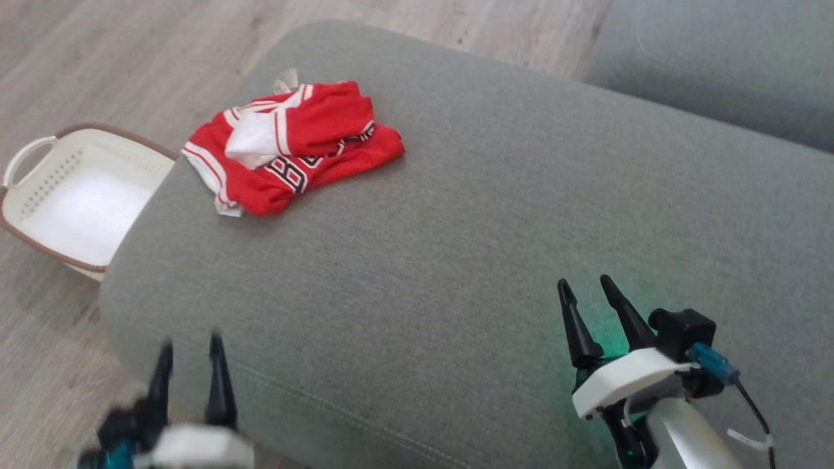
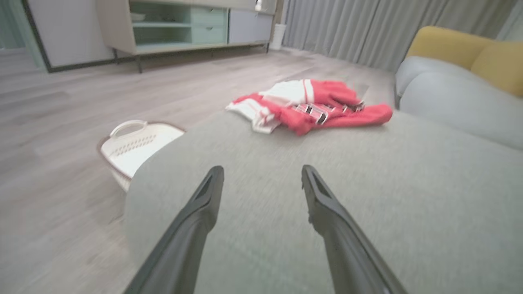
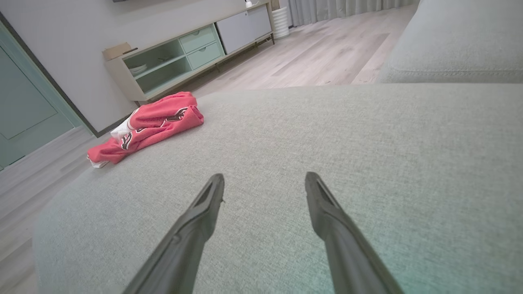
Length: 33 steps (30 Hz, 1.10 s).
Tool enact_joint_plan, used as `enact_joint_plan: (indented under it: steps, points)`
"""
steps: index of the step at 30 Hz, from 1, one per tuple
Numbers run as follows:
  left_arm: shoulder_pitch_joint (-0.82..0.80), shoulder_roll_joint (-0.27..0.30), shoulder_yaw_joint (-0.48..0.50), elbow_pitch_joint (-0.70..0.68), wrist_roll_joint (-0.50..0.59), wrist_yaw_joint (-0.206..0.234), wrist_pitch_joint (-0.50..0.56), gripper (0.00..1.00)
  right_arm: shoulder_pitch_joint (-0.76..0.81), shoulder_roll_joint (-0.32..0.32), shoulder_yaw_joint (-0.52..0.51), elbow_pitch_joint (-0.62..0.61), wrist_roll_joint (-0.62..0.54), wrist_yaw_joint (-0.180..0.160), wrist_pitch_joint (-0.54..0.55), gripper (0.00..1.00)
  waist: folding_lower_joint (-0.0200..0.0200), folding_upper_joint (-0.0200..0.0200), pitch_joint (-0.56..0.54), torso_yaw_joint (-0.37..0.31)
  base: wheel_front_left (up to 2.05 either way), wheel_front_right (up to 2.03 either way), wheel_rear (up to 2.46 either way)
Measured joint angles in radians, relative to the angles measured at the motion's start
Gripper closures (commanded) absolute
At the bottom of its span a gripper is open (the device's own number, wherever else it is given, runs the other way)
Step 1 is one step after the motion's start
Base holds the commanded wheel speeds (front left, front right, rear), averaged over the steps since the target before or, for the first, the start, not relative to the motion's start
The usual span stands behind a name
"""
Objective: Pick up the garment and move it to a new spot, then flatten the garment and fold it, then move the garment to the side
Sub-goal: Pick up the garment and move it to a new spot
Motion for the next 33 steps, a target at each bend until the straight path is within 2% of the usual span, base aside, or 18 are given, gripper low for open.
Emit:
enact_joint_plan:
  steps: [2, 3, 5, 8, 13, 19, 25, 30, 33]
  points:
    - [-0.061, 0.000, 0.006, -0.009, 0.008, -0.026, 0.000, 0.00, -0.002, 0.000, 0.008, -0.007, -0.005, 0.000, 0.000, 0.00, 0.0000, 0.0000, 0.019, -0.011, 0.00, 0.00, 0.00]
    - [-0.141, 0.004, 0.016, -0.018, 0.012, -0.042, 0.000, 0.00, -0.006, 0.000, 0.009, -0.015, -0.011, 0.000, 0.000, 0.00, 0.0000, 0.0000, 0.041, -0.025, 0.00, 0.00, 0.00]
    - [-0.230, 0.016, 0.036, -0.020, 0.012, -0.050, 0.000, 0.00, -0.017, 0.000, 0.007, -0.024, -0.022, 0.000, 0.000, 0.00, 0.0001, 0.0000, 0.065, -0.040, 0.00, 0.00, 0.00]
    - [-0.363, 0.067, 0.046, 0.007, 0.012, -0.060, 0.000, 0.00, -0.055, -0.001, 0.013, -0.042, -0.038, 0.000, 0.000, 0.00, 0.0001, 0.0000, 0.103, -0.067, 0.00, 0.00, 0.00]
    - [-0.532, 0.170, 0.038, 0.179, 0.009, -0.069, 0.000, 0.00, -0.128, -0.003, 0.046, -0.099, -0.067, 0.000, 0.000, 0.00, 0.0001, 0.0000, 0.173, -0.123, 0.00, 0.00, 0.00]
    - [-0.706, 0.236, -0.031, 0.382, -0.074, -0.076, 0.000, 0.00, -0.186, -0.005, 0.084, -0.153, -0.095, 0.000, 0.000, 0.00, 0.0002, -0.0001, 0.266, -0.200, 0.00, 0.00, 0.00]
    - [-0.801, 0.290, -0.094, 0.498, -0.167, -0.076, 0.015, 0.00, -0.218, -0.011, 0.091, -0.205, -0.112, 0.000, 0.000, 0.00, 0.0002, -0.0001, 0.339, -0.268, 0.00, 0.00, 0.00]
    - [-0.861, 0.349, -0.093, 0.623, -0.237, -0.076, 0.040, 0.00, -0.232, -0.014, 0.088, -0.249, -0.130, 0.000, 0.000, 0.00, 0.0001, -0.0001, 0.400, -0.338, 0.00, 0.00, 0.00]
    - [-0.882, 0.366, -0.067, 0.711, -0.265, -0.066, 0.065, 0.00, -0.233, -0.014, 0.083, -0.264, -0.131, 0.000, 0.000, 0.00, 0.0001, -0.0001, 0.427, -0.376, 0.00, 0.00, 0.00]
